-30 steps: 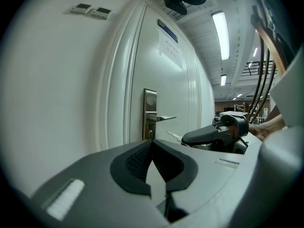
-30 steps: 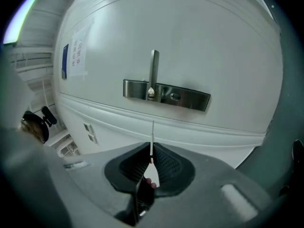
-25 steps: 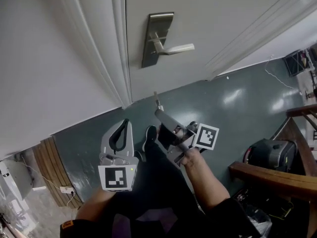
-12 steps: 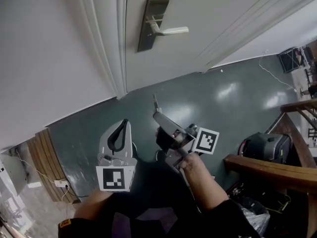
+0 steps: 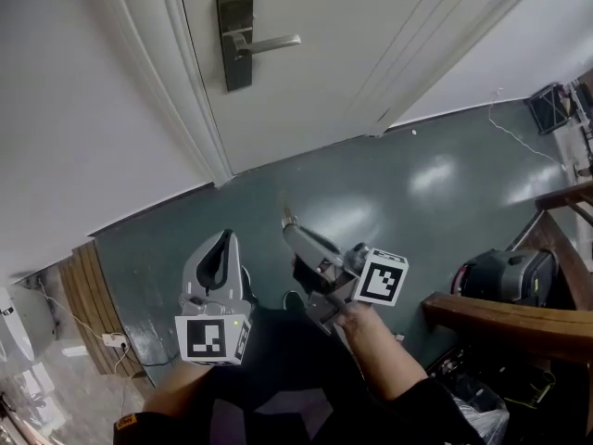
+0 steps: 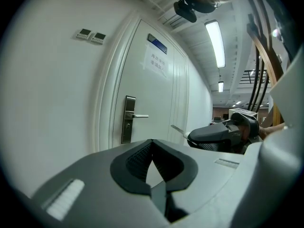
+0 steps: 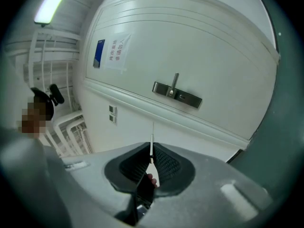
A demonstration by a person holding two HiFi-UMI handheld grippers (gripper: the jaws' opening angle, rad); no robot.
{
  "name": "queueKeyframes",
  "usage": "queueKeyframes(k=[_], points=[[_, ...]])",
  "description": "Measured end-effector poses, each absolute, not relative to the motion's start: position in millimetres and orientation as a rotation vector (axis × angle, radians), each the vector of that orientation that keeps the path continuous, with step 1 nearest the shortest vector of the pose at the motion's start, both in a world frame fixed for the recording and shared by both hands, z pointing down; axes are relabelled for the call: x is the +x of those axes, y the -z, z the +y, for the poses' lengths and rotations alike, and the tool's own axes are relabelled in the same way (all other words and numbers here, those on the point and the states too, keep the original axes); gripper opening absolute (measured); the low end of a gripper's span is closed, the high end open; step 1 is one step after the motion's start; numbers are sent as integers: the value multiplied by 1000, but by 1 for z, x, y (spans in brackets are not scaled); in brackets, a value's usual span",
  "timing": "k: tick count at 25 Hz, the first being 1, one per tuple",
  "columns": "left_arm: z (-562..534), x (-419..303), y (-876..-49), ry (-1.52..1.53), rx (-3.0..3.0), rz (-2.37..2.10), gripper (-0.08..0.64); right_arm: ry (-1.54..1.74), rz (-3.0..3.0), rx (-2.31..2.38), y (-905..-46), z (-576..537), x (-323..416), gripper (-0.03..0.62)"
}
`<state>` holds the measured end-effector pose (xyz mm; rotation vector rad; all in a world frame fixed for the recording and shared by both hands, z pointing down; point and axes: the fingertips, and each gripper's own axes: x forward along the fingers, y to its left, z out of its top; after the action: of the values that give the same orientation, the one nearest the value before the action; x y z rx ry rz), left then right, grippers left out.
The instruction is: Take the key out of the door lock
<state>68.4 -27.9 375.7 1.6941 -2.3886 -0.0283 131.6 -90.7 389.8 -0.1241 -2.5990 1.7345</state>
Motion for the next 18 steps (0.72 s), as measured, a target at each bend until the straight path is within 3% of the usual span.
queueKeyframes(k=[11,18], points=[[-8,167,-374,-9,1544,-2473,18,-1314,-2738,-150,-383,-75,230,15],[7,192,-372,-32,1488,-2516,18,-1033,-2818,-109,-386,-66,254,15]])
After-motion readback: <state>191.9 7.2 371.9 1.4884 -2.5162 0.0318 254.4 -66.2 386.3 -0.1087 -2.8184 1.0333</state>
